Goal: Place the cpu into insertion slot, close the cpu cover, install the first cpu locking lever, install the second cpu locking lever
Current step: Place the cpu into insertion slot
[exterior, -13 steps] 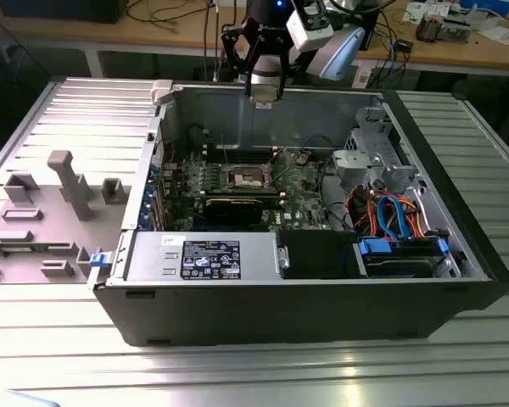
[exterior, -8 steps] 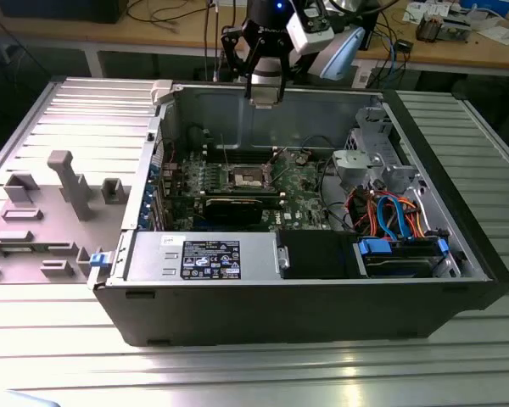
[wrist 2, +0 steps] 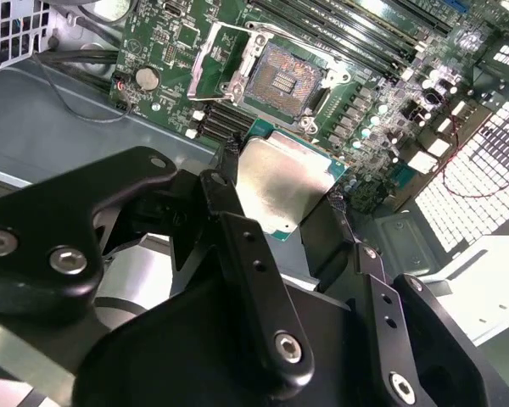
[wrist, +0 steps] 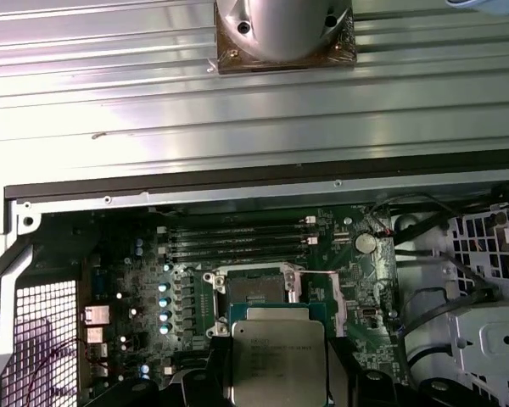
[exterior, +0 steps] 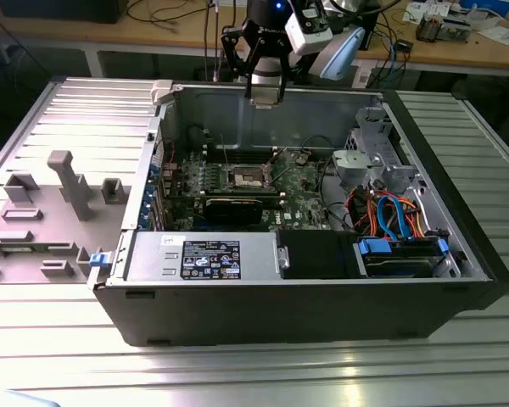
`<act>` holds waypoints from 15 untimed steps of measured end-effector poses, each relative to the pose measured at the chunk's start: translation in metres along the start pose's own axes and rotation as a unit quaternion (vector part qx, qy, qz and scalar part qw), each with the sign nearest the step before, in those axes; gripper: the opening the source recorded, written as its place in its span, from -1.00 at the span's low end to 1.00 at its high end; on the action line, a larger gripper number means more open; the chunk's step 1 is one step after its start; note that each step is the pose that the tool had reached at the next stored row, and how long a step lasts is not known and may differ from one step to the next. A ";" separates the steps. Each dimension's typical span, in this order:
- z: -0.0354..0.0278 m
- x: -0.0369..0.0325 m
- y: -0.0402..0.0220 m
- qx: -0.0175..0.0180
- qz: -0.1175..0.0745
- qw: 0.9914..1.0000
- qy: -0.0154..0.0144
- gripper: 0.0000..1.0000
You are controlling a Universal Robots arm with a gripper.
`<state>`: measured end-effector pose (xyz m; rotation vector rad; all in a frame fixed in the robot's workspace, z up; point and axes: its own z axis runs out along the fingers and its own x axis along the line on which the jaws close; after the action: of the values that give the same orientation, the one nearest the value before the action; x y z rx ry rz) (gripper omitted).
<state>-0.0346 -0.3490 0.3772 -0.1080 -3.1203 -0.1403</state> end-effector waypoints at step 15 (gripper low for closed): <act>0.0011 0.0000 -0.0020 -0.001 0.038 0.999 -0.003 0.07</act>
<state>-0.0348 -0.3509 0.3759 -0.2257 -3.1174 -0.1413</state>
